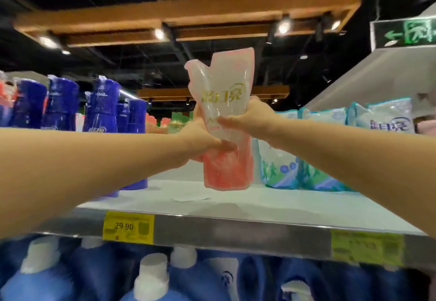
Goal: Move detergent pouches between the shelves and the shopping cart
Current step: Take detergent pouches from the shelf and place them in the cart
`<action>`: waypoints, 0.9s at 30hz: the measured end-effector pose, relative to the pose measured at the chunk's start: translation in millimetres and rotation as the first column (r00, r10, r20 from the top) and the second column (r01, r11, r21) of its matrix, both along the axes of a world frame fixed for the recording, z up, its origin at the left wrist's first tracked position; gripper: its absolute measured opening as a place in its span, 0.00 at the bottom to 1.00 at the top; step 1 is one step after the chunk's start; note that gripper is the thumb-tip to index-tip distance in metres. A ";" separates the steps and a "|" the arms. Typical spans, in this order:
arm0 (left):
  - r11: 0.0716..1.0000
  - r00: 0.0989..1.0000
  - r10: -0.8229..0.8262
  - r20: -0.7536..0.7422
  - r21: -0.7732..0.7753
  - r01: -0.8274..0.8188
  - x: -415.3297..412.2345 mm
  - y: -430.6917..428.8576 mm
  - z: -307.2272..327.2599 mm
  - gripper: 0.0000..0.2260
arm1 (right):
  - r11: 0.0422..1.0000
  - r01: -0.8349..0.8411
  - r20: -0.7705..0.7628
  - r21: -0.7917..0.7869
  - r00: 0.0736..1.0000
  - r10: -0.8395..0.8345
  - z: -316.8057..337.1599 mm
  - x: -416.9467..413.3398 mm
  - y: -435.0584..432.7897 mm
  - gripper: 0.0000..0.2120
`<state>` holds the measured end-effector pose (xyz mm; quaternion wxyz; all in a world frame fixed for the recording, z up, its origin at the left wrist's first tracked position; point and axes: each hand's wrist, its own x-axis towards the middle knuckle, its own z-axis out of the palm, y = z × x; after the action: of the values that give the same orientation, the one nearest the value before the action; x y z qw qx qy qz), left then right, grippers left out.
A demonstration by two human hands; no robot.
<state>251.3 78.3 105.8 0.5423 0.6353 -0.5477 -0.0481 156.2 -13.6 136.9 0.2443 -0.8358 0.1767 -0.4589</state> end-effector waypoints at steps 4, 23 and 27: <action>0.996 1.000 0.025 0.001 0.083 -0.025 24.5 -36.5 3.8 0.50 | 0.998 0.043 -0.069 0.034 0.997 -0.041 1.9 17.1 -28.7 0.24; 0.798 0.985 -0.011 0.170 0.596 -0.094 110.7 -144.2 5.3 0.24 | 0.906 0.410 -0.494 0.101 0.812 -0.312 -8.9 78.4 -125.1 0.26; 0.803 0.989 -0.134 0.062 0.592 0.072 114.1 -142.3 -6.0 0.13 | 0.895 0.415 -0.573 0.165 0.779 -0.256 -22.7 76.3 -112.4 0.27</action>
<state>365.4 -63.9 99.8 0.2873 0.7429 -0.5661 -0.2125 232.6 -126.0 114.2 0.2148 -0.8409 0.4489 -0.2126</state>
